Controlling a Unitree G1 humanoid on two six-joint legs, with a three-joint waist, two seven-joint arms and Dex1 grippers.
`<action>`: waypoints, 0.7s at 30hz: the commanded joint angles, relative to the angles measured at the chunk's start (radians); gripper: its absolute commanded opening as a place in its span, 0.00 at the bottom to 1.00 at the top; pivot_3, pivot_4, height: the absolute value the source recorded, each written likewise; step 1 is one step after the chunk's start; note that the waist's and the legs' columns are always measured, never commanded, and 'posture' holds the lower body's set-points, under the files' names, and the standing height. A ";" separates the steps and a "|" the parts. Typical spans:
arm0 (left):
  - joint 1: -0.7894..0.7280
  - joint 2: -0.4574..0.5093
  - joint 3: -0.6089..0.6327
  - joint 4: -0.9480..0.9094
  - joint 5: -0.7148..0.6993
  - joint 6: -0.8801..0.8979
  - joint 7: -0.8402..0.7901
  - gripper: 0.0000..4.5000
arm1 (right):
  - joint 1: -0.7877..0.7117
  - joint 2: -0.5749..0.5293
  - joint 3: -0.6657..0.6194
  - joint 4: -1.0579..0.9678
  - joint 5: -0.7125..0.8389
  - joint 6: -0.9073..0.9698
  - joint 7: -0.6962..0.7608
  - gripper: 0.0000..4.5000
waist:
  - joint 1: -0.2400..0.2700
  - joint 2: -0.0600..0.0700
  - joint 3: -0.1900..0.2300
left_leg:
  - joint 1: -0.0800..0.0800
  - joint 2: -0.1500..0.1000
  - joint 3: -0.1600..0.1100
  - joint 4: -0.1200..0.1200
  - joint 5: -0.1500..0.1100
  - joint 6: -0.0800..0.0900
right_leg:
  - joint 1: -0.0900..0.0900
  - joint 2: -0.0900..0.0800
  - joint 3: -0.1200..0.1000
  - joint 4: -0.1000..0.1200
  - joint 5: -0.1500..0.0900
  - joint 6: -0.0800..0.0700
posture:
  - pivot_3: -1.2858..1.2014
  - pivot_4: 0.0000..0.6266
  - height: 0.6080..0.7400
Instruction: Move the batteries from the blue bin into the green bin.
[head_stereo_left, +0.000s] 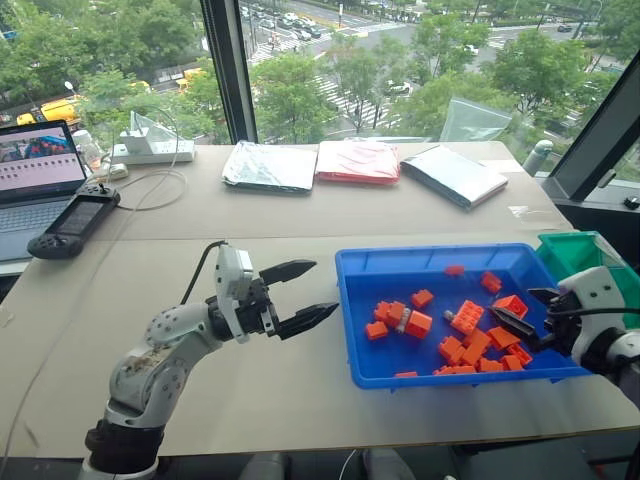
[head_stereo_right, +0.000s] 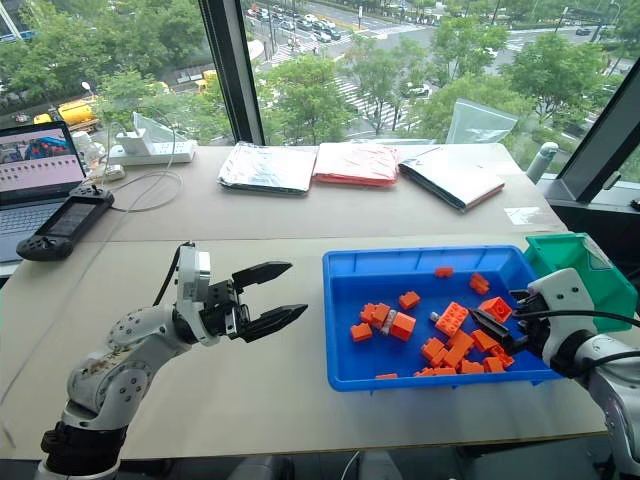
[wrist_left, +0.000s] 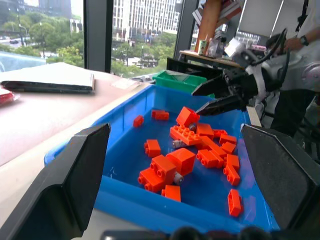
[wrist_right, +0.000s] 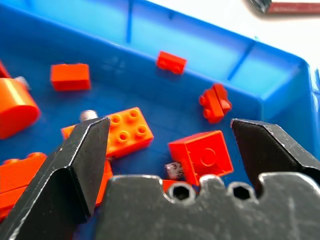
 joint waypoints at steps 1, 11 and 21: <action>0.009 0.003 -0.014 -0.014 0.003 -0.035 -0.033 1.00 | -0.026 -0.040 0.006 0.027 -0.030 0.000 0.017 0.99 | 0.000 0.000 0.000 | 0.000 0.000 0.000 0.000 0.000 0.000 | 0.000 0.000 0.000 0.000 0.000 0.000 | 0.52 0.24 1.00; 0.029 0.001 -0.054 -0.019 0.033 -0.065 -0.054 1.00 | -0.110 -0.120 0.129 0.159 -0.087 0.014 0.093 0.99 | 0.000 0.000 0.000 | 0.000 0.000 0.000 0.000 0.000 0.000 | 0.000 0.000 0.000 0.000 0.000 0.000 | 0.52 0.24 1.00; 0.042 -0.004 -0.069 -0.017 0.050 -0.077 -0.038 1.00 | -0.180 -0.088 0.154 0.212 -0.115 0.034 0.069 0.94 | -0.001 0.000 0.000 | 0.000 0.000 0.000 0.000 0.000 0.000 | 0.000 0.000 0.000 0.000 0.000 0.000 | 0.52 0.24 1.00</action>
